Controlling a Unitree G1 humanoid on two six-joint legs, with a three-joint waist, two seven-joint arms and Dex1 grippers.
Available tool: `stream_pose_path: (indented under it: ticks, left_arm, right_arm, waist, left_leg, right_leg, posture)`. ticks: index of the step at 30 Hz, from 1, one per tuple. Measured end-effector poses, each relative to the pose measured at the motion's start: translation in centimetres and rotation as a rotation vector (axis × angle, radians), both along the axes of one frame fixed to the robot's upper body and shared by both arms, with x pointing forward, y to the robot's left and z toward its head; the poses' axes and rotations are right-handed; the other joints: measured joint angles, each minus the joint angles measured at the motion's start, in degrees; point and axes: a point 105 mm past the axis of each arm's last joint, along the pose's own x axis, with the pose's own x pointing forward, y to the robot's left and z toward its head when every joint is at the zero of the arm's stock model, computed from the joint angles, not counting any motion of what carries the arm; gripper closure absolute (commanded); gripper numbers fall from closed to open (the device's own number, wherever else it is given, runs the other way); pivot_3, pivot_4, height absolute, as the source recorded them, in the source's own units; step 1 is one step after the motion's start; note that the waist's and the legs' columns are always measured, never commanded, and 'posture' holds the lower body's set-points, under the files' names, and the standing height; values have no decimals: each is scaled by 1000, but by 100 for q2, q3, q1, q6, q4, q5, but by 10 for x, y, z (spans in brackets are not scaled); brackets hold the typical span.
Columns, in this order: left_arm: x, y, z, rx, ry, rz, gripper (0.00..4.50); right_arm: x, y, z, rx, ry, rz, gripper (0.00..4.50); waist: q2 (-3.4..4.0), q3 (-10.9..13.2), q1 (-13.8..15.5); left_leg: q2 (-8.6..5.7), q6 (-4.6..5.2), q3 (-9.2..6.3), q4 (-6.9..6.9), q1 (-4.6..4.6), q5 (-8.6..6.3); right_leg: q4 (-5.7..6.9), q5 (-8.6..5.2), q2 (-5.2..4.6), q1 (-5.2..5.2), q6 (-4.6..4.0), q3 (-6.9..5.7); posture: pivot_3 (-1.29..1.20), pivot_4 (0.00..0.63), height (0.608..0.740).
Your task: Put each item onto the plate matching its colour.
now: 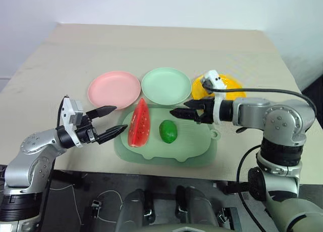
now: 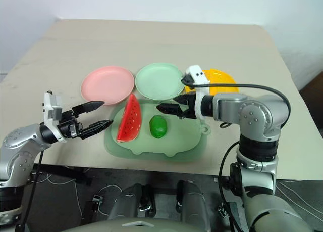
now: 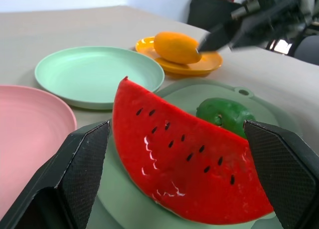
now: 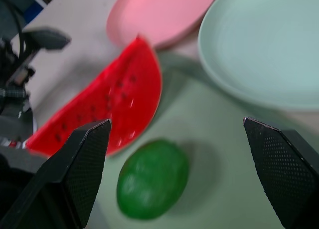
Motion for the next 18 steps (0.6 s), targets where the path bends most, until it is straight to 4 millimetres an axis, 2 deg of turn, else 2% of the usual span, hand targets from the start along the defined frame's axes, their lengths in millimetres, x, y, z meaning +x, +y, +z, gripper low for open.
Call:
stream_pose_path:
  ticks: [4, 8, 18]
  left_arm:
    - [-5, 0, -5, 10, 26, -10, 0]
    - [-5, 0, -5, 11, 26, -11, 0]
    - [-8, 0, -6, 13, 22, -29, 0]
  right_arm:
    - [-3, 3, -15, -33, 37, -6, 6]
    - [-6, 23, -26, -36, 70, 24, 6]
    - [-14, 38, -36, -55, 112, 76, 6]
  waist:
    - [0, 0, -28]
    - [0, 0, -25]
    - [0, 0, -22]
  left_leg:
    - [3, -9, 1, -14, 8, 5]
    - [3, -25, 1, -36, 11, 16]
    - [3, -26, 4, -40, 13, 16]
  right_leg:
    - [5, 0, 5, -7, 0, 1]
    - [10, 1, 8, -17, 1, 1]
    - [8, 1, 9, -16, 2, 1]
  posture:
    - [0, 150, 696]
    - [0, 150, 696]
    - [0, 150, 696]
